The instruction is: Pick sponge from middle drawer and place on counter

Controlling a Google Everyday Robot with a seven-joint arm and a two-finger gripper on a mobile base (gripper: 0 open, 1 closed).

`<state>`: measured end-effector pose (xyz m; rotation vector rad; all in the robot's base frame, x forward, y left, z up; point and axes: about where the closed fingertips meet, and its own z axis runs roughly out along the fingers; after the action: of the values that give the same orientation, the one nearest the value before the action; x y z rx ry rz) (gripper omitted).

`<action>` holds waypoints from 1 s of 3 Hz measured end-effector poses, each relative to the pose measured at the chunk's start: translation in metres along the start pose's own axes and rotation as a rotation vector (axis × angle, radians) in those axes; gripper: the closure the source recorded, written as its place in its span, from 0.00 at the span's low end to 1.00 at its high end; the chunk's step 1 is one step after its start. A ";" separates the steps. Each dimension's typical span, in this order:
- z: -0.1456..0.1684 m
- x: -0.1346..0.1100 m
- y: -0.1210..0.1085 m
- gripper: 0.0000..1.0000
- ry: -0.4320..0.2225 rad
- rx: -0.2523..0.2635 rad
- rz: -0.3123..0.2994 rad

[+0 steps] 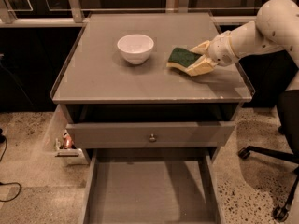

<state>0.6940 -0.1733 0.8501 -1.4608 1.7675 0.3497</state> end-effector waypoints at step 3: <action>0.000 0.000 0.000 0.11 0.000 0.000 0.000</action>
Offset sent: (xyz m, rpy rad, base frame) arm 0.0000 0.0000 0.0000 0.0000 0.0000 0.0000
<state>0.6940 -0.1732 0.8500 -1.4609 1.7675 0.3499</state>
